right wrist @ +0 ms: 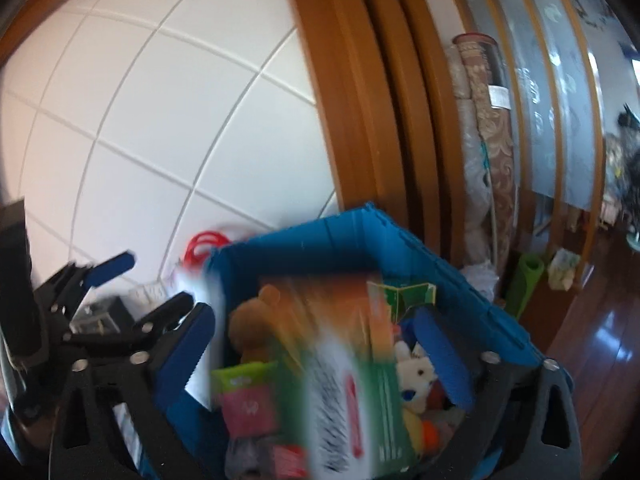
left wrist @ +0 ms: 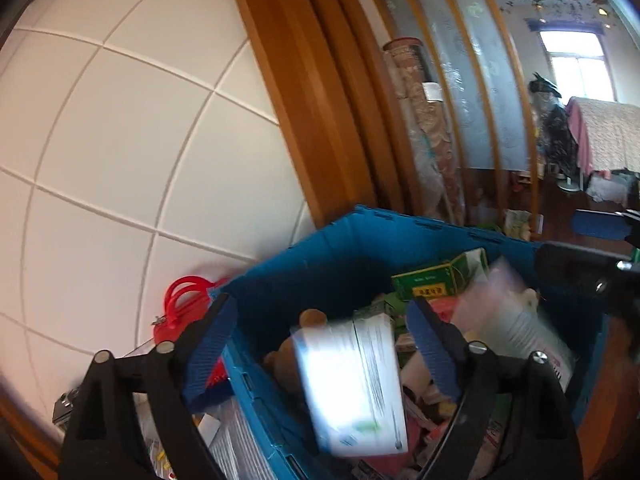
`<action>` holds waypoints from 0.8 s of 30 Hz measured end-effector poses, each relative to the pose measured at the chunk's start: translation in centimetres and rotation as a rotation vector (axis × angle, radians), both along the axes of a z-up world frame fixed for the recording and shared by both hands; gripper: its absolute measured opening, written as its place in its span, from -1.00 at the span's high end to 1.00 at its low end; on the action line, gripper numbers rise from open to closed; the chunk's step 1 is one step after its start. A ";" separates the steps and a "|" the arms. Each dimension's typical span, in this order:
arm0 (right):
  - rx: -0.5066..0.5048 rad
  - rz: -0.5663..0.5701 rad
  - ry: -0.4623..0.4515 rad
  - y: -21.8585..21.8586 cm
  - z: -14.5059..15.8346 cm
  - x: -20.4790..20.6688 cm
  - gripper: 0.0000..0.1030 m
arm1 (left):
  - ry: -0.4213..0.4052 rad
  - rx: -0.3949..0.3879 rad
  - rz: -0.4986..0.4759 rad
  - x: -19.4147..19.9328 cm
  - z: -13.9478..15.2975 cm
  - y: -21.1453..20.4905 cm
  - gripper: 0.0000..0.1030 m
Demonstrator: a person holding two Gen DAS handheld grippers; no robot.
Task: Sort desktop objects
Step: 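Lower both boxes into the blue crate and open both tools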
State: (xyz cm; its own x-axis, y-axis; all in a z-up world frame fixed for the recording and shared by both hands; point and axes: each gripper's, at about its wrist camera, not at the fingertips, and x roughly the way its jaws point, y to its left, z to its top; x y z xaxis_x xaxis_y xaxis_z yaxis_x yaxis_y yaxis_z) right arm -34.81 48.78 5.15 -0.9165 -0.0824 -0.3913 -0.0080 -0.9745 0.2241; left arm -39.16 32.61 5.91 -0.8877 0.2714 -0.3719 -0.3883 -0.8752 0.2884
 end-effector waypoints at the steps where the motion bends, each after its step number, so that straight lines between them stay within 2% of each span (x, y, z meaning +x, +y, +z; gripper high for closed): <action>1: -0.003 0.002 0.004 0.2 -0.3 0.1 -0.99 | 0.002 0.007 0.008 0.0 0.0 -0.1 -0.84; 4: -0.015 0.016 0.012 0.6 -0.7 0.7 -0.99 | -0.004 0.033 0.039 0.0 -0.1 -0.6 -0.90; 7: -0.015 0.035 0.025 0.9 -1.0 1.1 -0.99 | 0.017 0.021 0.074 0.9 -0.6 -1.1 -0.90; 12: 0.039 0.052 0.049 -0.5 -2.0 2.5 -0.99 | 0.031 0.036 0.130 2.3 -1.4 -2.1 -0.90; 17: 0.079 0.079 0.045 -2.9 -3.2 3.0 -0.99 | 0.050 0.081 0.200 3.9 -1.6 -4.7 -0.90; 24: 0.068 0.139 0.047 -6.9 -3.5 3.5 -0.99 | 0.064 0.125 0.292 6.0 -1.8 -10.7 -0.90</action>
